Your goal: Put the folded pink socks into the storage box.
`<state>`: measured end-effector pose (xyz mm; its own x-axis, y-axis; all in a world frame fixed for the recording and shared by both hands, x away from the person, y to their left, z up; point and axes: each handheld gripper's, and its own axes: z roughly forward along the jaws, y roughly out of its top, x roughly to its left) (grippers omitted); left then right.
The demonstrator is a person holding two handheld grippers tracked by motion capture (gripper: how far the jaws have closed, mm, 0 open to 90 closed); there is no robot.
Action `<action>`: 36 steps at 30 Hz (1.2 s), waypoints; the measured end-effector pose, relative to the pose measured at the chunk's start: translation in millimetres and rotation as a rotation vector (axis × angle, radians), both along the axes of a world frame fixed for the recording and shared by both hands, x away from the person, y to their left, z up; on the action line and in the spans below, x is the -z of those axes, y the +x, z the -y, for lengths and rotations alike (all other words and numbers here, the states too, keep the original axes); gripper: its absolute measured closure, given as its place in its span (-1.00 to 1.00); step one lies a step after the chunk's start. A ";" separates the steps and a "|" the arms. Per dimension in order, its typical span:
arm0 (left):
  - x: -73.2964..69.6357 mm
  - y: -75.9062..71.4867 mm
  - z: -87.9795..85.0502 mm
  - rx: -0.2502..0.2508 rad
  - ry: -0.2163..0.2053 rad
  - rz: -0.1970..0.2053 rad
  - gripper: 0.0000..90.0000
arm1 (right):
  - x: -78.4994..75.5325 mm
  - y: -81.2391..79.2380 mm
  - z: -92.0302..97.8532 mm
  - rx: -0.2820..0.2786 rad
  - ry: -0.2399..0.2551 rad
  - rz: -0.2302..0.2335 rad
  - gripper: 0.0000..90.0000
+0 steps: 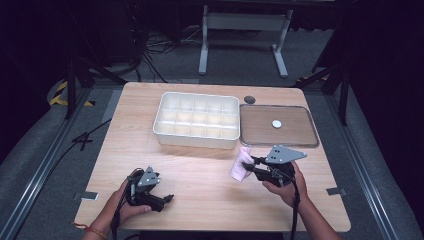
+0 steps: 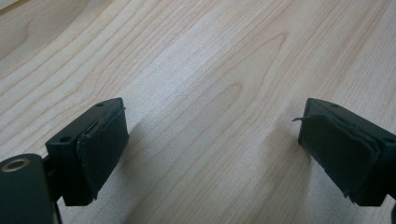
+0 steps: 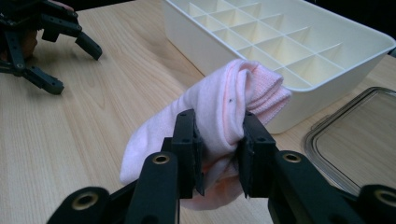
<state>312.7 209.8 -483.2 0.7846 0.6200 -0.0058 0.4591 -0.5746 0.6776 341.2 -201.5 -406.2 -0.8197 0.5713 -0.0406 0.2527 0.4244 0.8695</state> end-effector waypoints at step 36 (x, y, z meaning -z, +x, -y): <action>0.6 1.6 2.0 -0.027 0.008 -0.014 -0.94 | -56.1 60.8 -13.9 0.051 -0.063 0.130 0.60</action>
<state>314.3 207.9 -483.8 0.7676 0.6408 -0.0123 0.4840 -0.5671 0.6665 402.0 -187.6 -350.1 -0.7755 0.6047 -0.1813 0.1624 0.4686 0.8683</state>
